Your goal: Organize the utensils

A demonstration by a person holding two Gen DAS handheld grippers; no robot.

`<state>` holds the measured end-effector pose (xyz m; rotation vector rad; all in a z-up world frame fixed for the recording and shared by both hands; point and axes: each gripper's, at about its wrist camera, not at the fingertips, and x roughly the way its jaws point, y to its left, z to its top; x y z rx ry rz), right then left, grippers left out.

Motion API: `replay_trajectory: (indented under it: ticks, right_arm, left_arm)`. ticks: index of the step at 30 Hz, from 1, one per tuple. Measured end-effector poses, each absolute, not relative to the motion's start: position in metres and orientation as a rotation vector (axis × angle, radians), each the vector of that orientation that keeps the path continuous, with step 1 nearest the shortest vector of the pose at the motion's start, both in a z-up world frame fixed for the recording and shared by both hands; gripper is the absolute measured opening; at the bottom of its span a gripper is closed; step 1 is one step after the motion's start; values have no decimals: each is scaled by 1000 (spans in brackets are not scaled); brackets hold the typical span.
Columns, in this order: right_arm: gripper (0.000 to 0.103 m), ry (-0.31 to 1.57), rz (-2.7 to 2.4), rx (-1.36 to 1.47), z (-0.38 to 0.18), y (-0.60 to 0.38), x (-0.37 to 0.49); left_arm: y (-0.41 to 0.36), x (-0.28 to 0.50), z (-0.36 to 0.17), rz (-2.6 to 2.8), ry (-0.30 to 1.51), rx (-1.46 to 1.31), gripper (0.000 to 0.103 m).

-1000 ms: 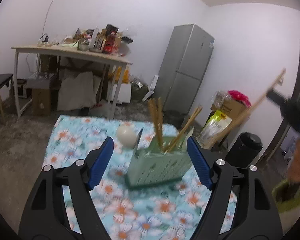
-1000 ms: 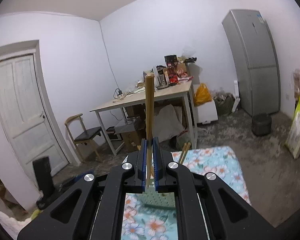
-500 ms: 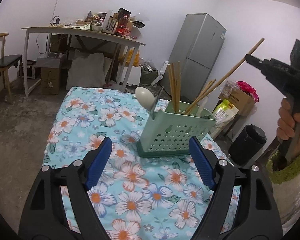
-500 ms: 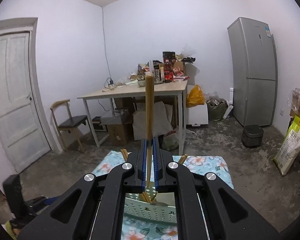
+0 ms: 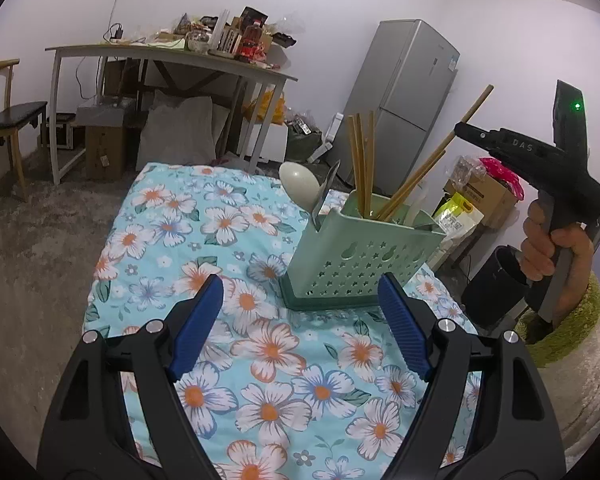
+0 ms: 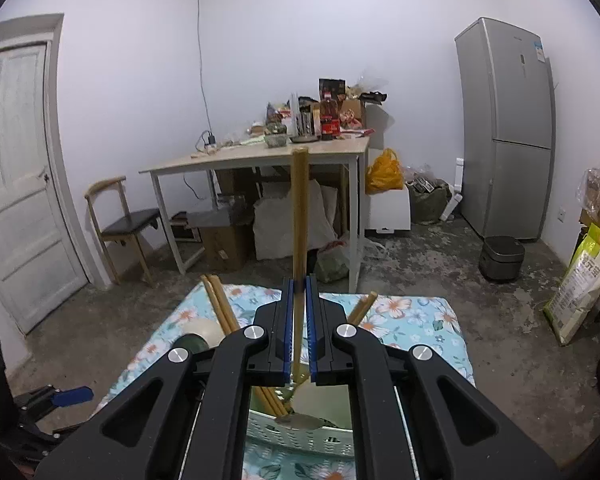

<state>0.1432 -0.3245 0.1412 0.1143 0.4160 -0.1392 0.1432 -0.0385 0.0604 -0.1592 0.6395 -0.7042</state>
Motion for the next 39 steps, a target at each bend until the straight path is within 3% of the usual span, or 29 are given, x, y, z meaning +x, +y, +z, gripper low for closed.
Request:
replay_trajectory:
  ticks: [11,12,13,15,32,39]
  right_arm:
    - [8,481,-142,116,127,-327,156]
    - [15,484,-143,111,127,-326,156]
    - [28,485,-141,110,128,-324,157]
    - [38,474,-139,108,131,-322,154]
    - [54,395,-110,108,156,-312,123]
    - [69,383,-116,53,159,-300,102]
  left_arm:
    - [-45,147,52,-690,670,-136,76]
    - [-46,147,51,-688,672,-135,76]
    - [-46,147,51,-687,674,-136,77]
    - [-46,147,51,-688,677,-136,77]
    - [-46,143,57,-670,657,-130,86]
    - [-48,142,58,-610,668,-141,91]
